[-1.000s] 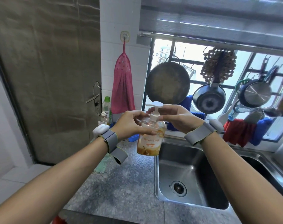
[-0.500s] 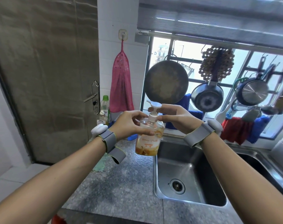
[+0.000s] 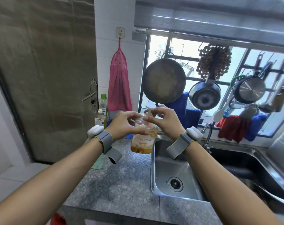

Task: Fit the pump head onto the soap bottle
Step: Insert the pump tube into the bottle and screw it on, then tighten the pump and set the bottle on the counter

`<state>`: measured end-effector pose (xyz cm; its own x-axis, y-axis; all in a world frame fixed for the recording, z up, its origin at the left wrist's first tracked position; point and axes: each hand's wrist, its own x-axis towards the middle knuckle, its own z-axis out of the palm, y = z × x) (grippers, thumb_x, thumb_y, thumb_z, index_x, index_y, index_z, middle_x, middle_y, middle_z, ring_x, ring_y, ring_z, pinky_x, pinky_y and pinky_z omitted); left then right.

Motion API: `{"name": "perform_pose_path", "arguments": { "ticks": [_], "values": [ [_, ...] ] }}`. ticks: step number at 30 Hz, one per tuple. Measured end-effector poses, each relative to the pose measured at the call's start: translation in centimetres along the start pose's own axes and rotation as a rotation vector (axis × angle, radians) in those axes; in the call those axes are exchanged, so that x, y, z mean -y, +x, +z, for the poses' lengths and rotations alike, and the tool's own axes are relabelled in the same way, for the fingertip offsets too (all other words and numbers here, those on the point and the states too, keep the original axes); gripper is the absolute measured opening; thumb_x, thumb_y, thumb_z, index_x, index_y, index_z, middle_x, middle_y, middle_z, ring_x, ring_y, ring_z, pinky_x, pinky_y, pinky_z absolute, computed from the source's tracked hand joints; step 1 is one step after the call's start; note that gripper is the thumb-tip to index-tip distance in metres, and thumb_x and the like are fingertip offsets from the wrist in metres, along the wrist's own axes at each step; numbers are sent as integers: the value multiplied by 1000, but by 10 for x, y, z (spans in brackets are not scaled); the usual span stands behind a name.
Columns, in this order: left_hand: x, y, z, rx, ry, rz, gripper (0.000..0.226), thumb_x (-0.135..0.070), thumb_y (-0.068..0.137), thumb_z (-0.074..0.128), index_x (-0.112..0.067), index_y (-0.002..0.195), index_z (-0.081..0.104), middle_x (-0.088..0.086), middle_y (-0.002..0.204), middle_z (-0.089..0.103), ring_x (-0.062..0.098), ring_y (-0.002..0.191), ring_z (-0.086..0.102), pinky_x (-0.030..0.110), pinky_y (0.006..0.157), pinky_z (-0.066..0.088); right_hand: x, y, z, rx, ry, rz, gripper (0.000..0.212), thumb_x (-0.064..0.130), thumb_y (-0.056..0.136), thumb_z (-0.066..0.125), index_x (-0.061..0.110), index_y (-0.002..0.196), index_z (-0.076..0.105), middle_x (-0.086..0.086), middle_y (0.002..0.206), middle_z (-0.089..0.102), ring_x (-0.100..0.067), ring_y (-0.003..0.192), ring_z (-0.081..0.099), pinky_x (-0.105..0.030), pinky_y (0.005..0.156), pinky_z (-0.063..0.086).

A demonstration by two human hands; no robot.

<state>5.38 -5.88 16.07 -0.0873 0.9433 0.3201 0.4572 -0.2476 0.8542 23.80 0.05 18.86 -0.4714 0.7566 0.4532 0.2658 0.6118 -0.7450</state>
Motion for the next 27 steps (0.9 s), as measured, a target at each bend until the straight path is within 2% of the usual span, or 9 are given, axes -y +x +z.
{"name": "perform_pose_path", "arguments": {
  "ticks": [3, 6, 9, 13, 16, 20, 23, 25, 27],
  "values": [
    [-2, -1, 2, 16, -2, -13, 62, -22, 55, 99, -12, 111, 74, 4, 101, 78, 13, 83, 74, 31, 76, 62, 0, -6, -1, 17, 52, 24, 27, 29, 75, 83, 24, 99, 73, 6, 92, 61, -7, 92, 61, -43, 99, 52],
    [-7, -2, 2, 14, -28, -31, 58, -14, 61, 96, -11, 113, 72, 0, 96, 75, -6, 69, 66, 19, 67, 57, -9, -12, -14, 136, 98, 123, 69, 32, 73, 84, 27, 135, 53, -1, 121, 62, -12, 117, 58, -34, 103, 49],
    [-14, -2, 0, -13, -57, -45, 60, -12, 59, 96, -15, 113, 71, -3, 97, 74, 0, 76, 67, 30, 76, 63, -26, -20, -30, 267, 125, 179, 93, 32, 67, 88, 28, 147, 40, -6, 139, 56, -20, 127, 57, -38, 106, 49],
    [-18, 1, -1, 12, -26, -24, 66, -18, 57, 97, -13, 118, 72, 5, 110, 76, 21, 96, 71, 27, 82, 61, -34, -24, -33, 290, 130, 134, 73, 13, 71, 86, 15, 136, 53, -10, 124, 67, -20, 110, 67, -38, 100, 54],
    [-18, 1, 2, 37, -14, -22, 66, -16, 59, 96, -10, 120, 71, 9, 113, 75, 21, 96, 70, 20, 75, 61, -35, -23, -35, 266, 115, 104, 57, 7, 72, 84, 7, 124, 60, -9, 109, 71, -19, 97, 68, -32, 93, 55],
    [-10, 6, 6, 75, -18, -61, 65, -11, 62, 94, -7, 122, 69, 11, 113, 74, 15, 88, 73, 20, 70, 61, -47, -19, -35, 277, 53, 105, 55, 16, 71, 86, 10, 120, 61, -13, 113, 72, -28, 104, 70, -38, 96, 56],
    [1, 14, 12, 111, -24, -93, 64, -7, 66, 92, -4, 124, 67, 9, 112, 72, -7, 70, 68, 9, 62, 54, -63, -12, -31, 291, 29, 123, 58, 23, 69, 87, 11, 120, 61, -14, 114, 71, -31, 105, 70, -44, 98, 56],
    [11, 23, 16, 122, -24, -119, 65, -8, 65, 93, -5, 124, 67, 7, 113, 71, -4, 73, 68, 9, 63, 53, -76, -6, -26, 295, 21, 142, 65, 34, 65, 88, 13, 120, 61, -14, 114, 71, -30, 104, 70, -47, 97, 56],
    [26, 35, 21, 120, -22, -148, 69, -11, 62, 95, -7, 125, 67, 8, 118, 72, 13, 90, 73, 15, 71, 58, -91, 2, -21, 296, 25, 166, 72, 45, 58, 86, 16, 119, 62, -13, 113, 71, -29, 104, 71, -47, 96, 56]
  ]
}}
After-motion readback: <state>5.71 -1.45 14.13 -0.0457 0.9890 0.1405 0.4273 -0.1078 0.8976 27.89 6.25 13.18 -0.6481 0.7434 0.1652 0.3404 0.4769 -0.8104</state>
